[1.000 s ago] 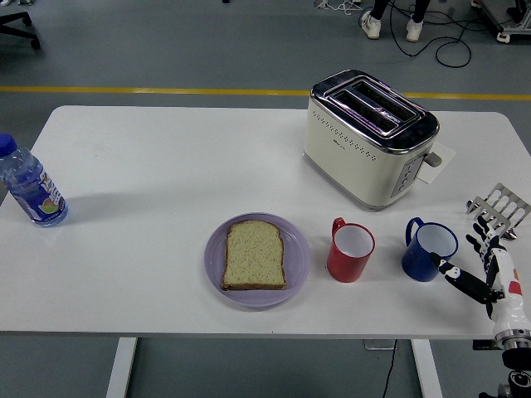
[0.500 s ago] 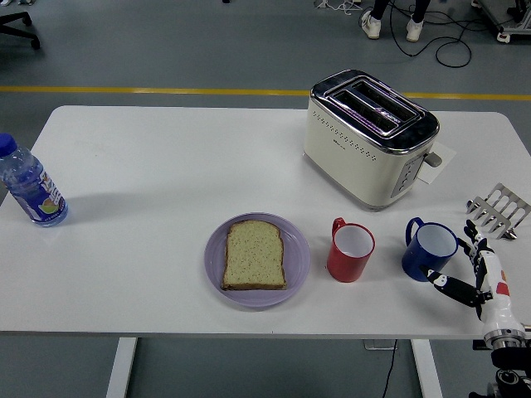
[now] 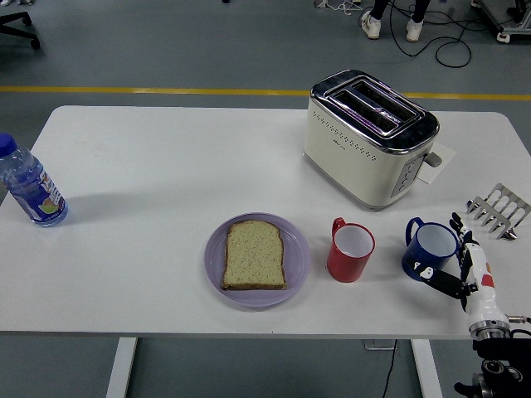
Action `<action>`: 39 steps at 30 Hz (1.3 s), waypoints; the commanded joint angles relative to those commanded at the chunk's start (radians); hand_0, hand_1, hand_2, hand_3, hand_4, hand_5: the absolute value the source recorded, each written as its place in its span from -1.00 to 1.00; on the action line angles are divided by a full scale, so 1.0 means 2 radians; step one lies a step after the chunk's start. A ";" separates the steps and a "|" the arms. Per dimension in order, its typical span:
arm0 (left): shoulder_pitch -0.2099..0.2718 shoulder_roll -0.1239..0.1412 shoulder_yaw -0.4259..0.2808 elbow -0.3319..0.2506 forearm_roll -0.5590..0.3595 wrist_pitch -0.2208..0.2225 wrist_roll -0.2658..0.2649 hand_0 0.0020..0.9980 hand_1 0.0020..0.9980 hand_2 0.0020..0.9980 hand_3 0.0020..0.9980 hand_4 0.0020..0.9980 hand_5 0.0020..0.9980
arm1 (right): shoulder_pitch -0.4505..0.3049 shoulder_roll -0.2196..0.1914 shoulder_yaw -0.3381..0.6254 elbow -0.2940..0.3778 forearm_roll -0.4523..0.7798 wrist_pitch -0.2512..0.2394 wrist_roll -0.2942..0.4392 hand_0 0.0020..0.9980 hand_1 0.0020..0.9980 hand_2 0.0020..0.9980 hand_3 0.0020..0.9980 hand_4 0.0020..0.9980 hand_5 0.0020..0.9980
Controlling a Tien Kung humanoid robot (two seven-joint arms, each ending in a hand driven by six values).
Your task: Pick up the cup,pour liquid into bread,place the cup on the desk
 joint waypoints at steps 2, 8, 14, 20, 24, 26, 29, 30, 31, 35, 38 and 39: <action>0.000 0.000 0.000 0.000 0.000 0.000 0.000 0.27 0.28 0.30 0.01 -0.52 0.73 | 0.007 0.001 -0.006 -0.012 0.013 -0.005 0.006 1.00 0.80 0.98 1.00 0.99 -0.98; 0.000 0.000 -0.001 0.000 0.000 0.000 0.000 0.27 0.28 0.30 0.01 -0.52 0.73 | 0.020 0.002 -0.018 -0.027 0.030 -0.007 0.015 1.00 0.78 0.97 1.00 0.99 -0.95; 0.000 0.000 -0.001 0.000 0.000 0.000 0.000 0.27 0.28 0.30 0.01 -0.53 0.73 | 0.031 0.006 -0.024 -0.040 0.041 -0.011 0.021 1.00 0.77 0.97 1.00 0.99 -0.94; 0.000 0.000 -0.001 0.000 0.000 0.000 0.000 0.27 0.28 0.30 0.01 -0.52 0.73 | 0.039 0.008 -0.027 -0.052 0.049 -0.010 0.022 1.00 0.77 0.96 1.00 0.98 -0.94; 0.000 0.000 -0.001 0.000 0.000 0.000 0.000 0.27 0.28 0.30 0.00 -0.52 0.73 | 0.043 0.009 -0.029 -0.058 0.054 -0.010 0.023 1.00 0.77 0.96 1.00 0.98 -0.94; 0.000 0.000 -0.001 0.000 -0.001 0.000 0.000 0.27 0.28 0.30 0.00 -0.52 0.73 | 0.045 0.010 -0.030 -0.062 0.057 -0.011 0.025 1.00 0.77 0.96 1.00 0.98 -0.94; 0.000 0.000 -0.001 0.000 -0.001 0.000 0.000 0.27 0.28 0.30 0.01 -0.52 0.73 | 0.047 0.010 -0.031 -0.065 0.061 -0.011 0.027 0.98 0.75 0.93 1.00 0.97 -0.92; 0.000 0.000 -0.001 0.000 -0.001 0.000 0.000 0.27 0.28 0.30 0.01 -0.52 0.73 | 0.048 0.010 -0.032 -0.067 0.065 -0.011 0.028 0.98 0.75 0.93 1.00 0.97 -0.92; 0.000 0.000 -0.001 0.000 -0.001 0.000 0.000 0.27 0.28 0.30 0.01 -0.52 0.73 | 0.049 0.011 -0.034 -0.069 0.067 -0.010 0.029 0.98 0.75 0.93 1.00 0.97 -0.92; 0.000 -0.001 -0.001 0.000 -0.001 0.000 0.000 0.27 0.28 0.30 0.01 -0.52 0.73 | 0.052 0.011 -0.036 -0.075 0.076 -0.009 0.032 0.97 0.75 0.91 1.00 0.98 -0.92; 0.001 0.000 -0.001 0.000 -0.001 0.000 0.000 0.27 0.28 0.30 0.01 -0.52 0.73 | 0.054 0.012 -0.036 -0.079 0.082 -0.007 0.033 0.97 0.75 0.91 1.00 0.98 -0.92; 0.000 -0.001 -0.001 0.000 -0.001 0.000 0.000 0.27 0.28 0.30 0.01 -0.52 0.73 | 0.054 0.012 -0.037 -0.080 0.083 -0.007 0.034 0.97 0.75 0.91 1.00 0.98 -0.92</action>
